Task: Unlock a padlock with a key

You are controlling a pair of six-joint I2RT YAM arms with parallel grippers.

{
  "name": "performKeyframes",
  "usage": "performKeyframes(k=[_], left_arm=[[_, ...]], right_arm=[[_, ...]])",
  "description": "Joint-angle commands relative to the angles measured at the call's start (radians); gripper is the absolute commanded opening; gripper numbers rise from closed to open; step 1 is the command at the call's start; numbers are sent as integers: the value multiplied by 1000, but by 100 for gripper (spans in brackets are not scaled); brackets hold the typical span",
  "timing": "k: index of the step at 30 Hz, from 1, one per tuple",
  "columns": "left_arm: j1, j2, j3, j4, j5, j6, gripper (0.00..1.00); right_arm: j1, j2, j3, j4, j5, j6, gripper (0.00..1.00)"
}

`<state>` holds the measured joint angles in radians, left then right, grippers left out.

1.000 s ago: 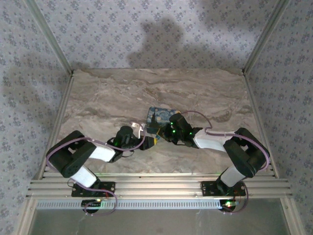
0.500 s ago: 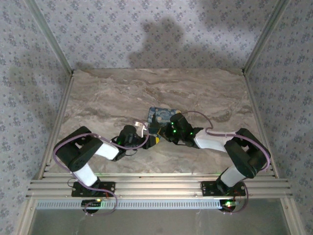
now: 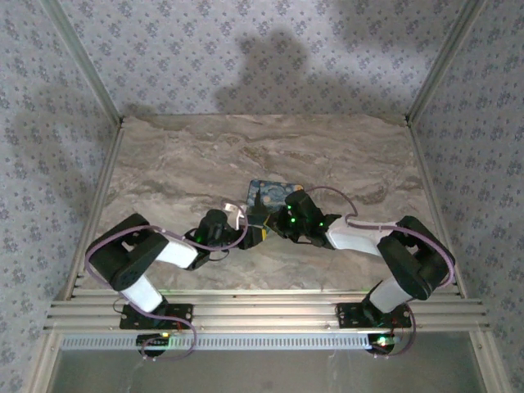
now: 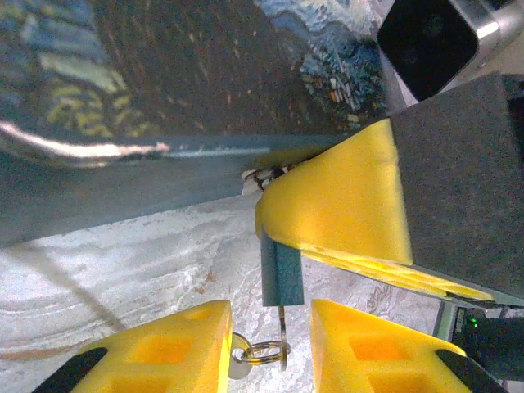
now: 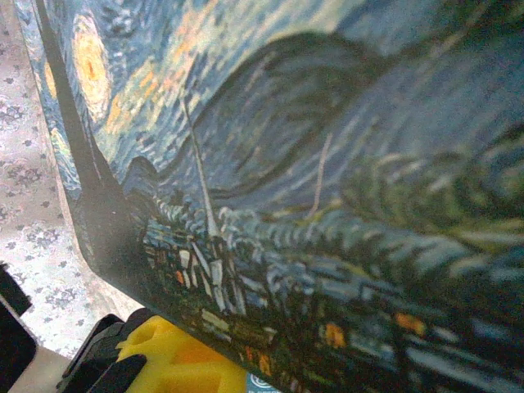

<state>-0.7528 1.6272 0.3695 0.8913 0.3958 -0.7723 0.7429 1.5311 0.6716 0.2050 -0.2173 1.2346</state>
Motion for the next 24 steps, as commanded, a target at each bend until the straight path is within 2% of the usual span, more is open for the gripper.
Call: performKeyframes(k=[1,5,8,10,13,17,20,24], left_arm=[[0,33,9,47,26,-14,29],[-1,52,6,70,32,-22,19],[-1,57,5,78,33,-25,0],[-1,52,5,77,36,-22,0],[-1,36,2,61,33,-9,0],[-2,20,0,36,28,4,0],[-1,25,-1,32,23,2,0],[-2,33,-11,40,12,6,0]], right_arm=[[3,-30,-4,-5,2,22,0],[3,-30,-4,-5,10,26,0],[4,-31,-4,-4,13,27,0],[3,-33,-4,-2,14,29,1],[5,-48,-7,-11,22,29,17],[7,-106,-33,-43,64,23,54],[10,-170,-69,-65,112,26,65],[22,-238,-101,-107,162,23,66]])
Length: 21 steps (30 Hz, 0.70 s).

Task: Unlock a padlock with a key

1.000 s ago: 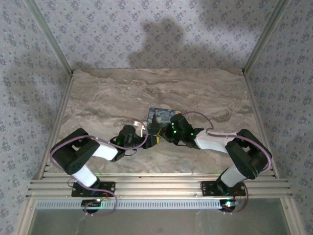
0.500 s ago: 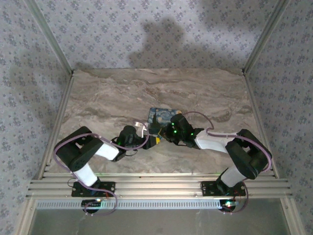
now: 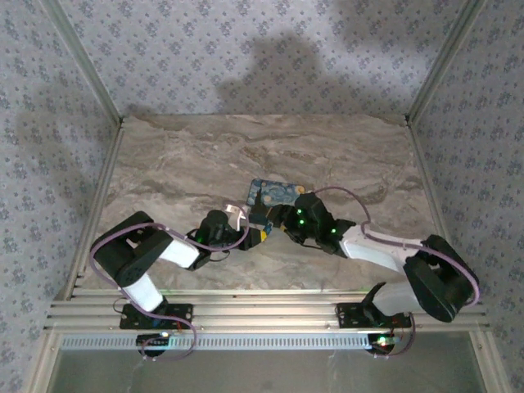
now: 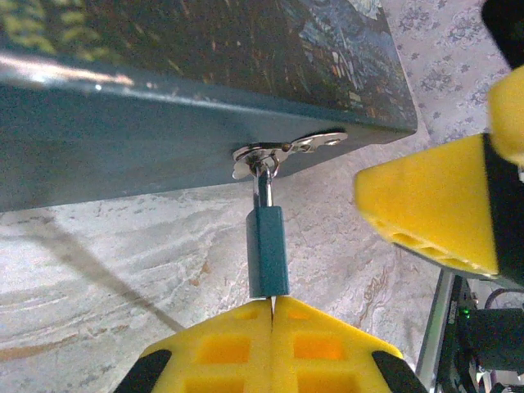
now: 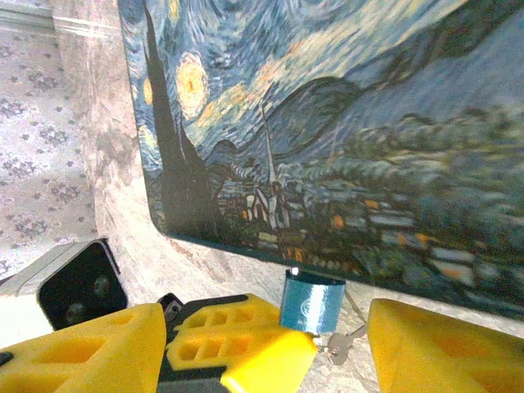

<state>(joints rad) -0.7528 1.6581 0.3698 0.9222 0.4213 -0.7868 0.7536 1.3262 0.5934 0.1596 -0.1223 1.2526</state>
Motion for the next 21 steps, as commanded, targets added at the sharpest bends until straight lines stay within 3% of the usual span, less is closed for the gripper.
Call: performKeyframes(k=[1,14,21], left_arm=[[-3,0,-15,9,-19,23,0],[-4,-74,-11,-79,-14,49,0],[-4,-84,-9,-92,-8,53,0]], right_arm=[[18,-43,-26,-72,75,2,66],[132,60,-31,64,163,76,64],[138,120,-10,92,189,90,61]])
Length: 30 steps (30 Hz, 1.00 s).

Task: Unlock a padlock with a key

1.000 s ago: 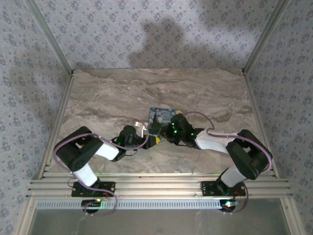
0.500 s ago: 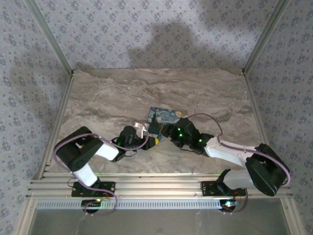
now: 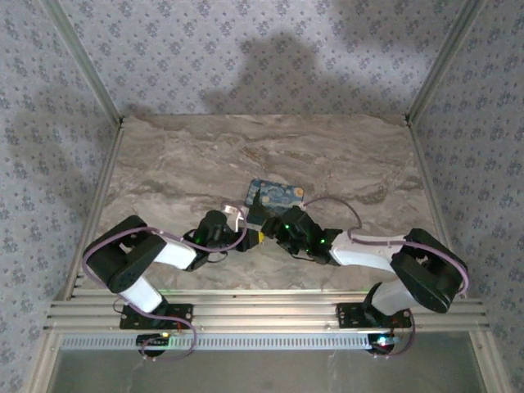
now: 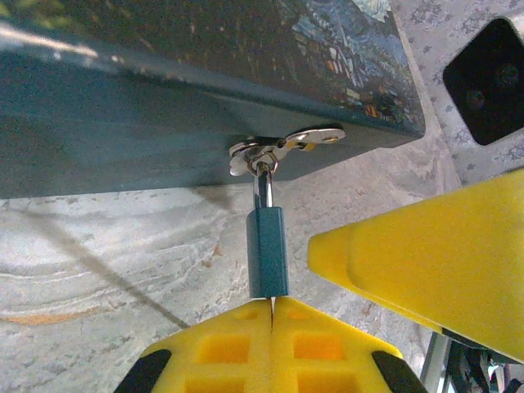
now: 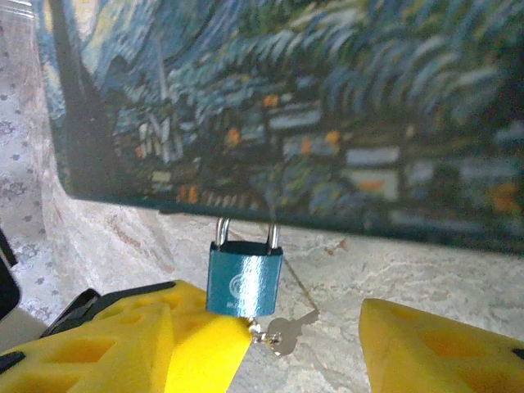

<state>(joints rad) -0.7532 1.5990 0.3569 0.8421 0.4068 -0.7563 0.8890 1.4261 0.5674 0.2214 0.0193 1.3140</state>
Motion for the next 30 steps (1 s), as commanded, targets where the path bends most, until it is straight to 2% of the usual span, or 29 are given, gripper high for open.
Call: performKeyframes(k=[1,12,19,30], left_arm=[[-4,-25,4,-12,7,23,0],[-4,-33,1,0,18,17,0],[-1,-51,-3,-32,41,43,0],[5,-118,9,-159,35,94,0]], right_arm=[[4,30,14,41,51,35,61],[4,149,30,180,2,95,54],[2,183,35,211,-8,111,31],[2,182,46,225,-13,114,4]])
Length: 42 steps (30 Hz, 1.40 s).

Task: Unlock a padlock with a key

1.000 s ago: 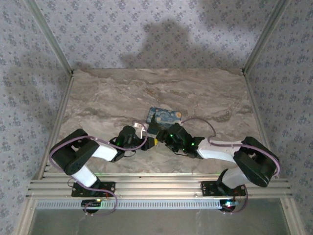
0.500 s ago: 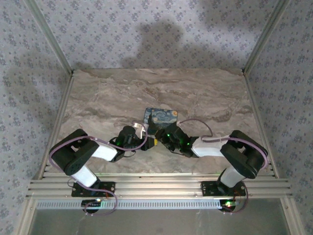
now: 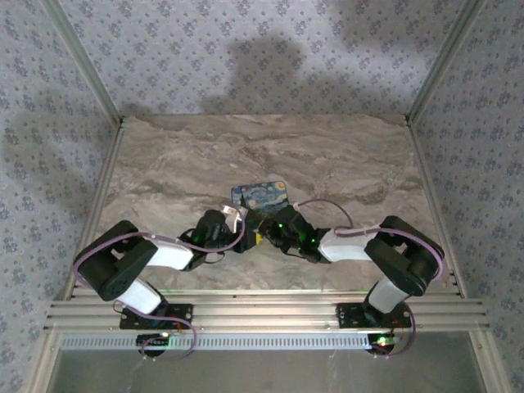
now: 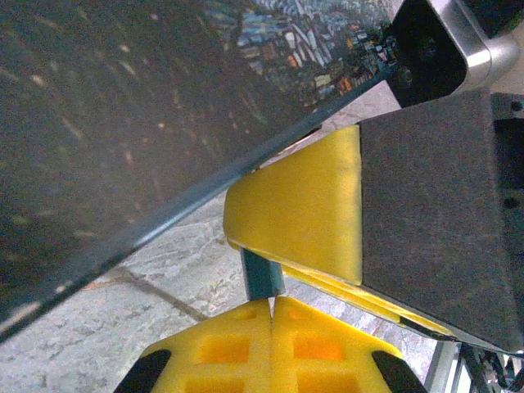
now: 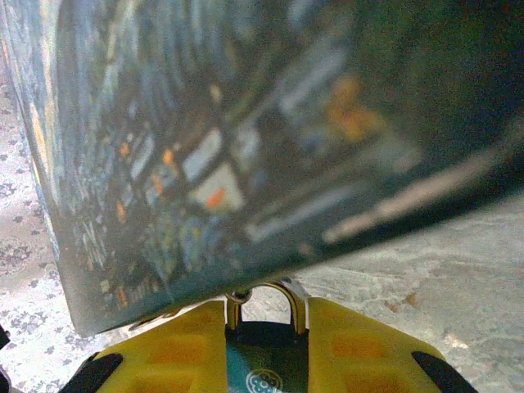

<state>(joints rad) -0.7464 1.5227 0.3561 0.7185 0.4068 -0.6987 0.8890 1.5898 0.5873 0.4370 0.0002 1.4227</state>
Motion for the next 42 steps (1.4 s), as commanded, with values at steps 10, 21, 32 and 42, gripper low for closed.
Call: performKeyframes(k=[10,21,32,42], left_arm=[[26,-186,-39,-117,-6,0,32],[36,-145,-47,-57,6,-24,33],[36,-103,-35,-22,7,-22,30],[36,-75,-39,35,-14,-32,29]], right_arm=[[11,10,49,-15,55,32,0],[24,21,87,-23,58,38,0],[28,33,92,-12,50,47,0],[36,38,91,7,48,64,0]])
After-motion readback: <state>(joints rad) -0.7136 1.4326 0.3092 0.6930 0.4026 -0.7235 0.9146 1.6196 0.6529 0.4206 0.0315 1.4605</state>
